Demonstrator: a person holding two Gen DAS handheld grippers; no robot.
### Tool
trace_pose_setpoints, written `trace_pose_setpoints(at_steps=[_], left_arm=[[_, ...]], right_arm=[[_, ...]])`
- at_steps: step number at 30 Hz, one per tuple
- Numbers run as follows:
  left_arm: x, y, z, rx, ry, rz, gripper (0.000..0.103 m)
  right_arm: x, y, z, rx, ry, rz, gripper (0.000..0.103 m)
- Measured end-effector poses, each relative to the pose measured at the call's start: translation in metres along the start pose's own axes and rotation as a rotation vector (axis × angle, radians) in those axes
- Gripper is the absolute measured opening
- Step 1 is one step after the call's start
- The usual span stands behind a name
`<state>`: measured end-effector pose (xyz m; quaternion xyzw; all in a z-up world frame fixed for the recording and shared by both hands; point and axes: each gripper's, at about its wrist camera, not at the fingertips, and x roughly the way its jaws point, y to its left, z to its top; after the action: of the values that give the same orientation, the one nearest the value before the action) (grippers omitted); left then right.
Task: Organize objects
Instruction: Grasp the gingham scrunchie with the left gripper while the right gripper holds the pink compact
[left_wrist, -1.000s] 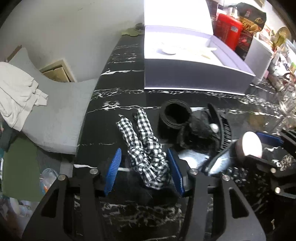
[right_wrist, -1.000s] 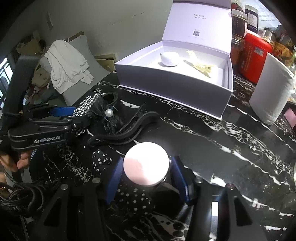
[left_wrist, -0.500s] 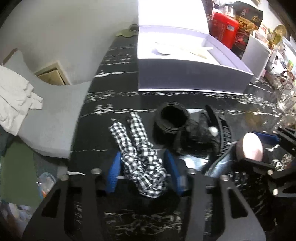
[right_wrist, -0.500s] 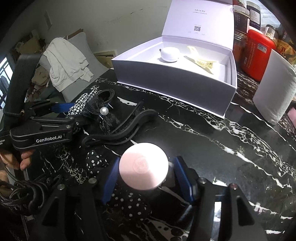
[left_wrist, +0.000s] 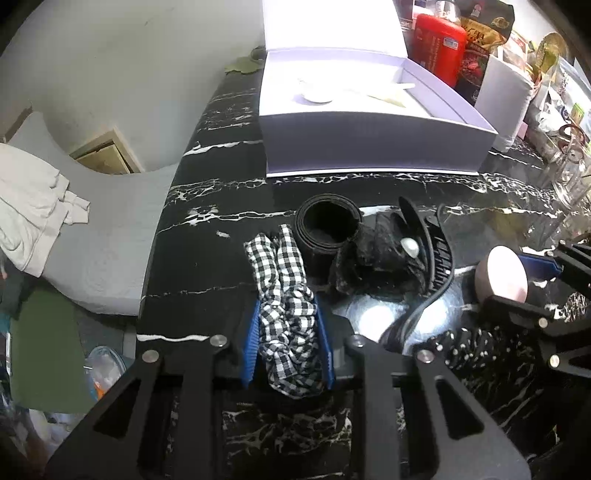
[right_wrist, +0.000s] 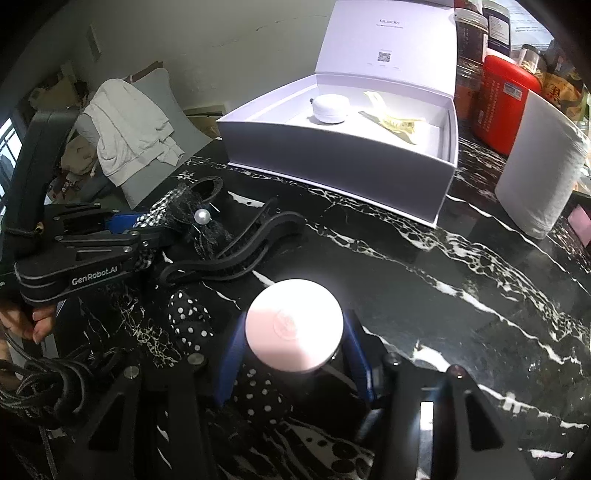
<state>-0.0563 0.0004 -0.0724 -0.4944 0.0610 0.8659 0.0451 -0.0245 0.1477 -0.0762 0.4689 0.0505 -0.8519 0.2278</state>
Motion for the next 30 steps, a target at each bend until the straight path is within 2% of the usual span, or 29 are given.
trace_pose_setpoints(at_steps=[7,19,30], left_arm=[[-0.013,0.0,-0.001,-0.016,-0.005,-0.033,0.026],[-0.038,-0.009,-0.011,0.0,-0.046,-0.046,0.026],[-0.06,-0.031,-0.022,0.038,-0.087,-0.091,0.026]], right_arm=[[-0.007,0.0,-0.002,-0.004,-0.013,0.006,0.052],[-0.033,0.014,-0.011,-0.024,-0.055,0.013,0.052],[-0.058,0.024,-0.026,-0.035,-0.094,0.009,0.052]])
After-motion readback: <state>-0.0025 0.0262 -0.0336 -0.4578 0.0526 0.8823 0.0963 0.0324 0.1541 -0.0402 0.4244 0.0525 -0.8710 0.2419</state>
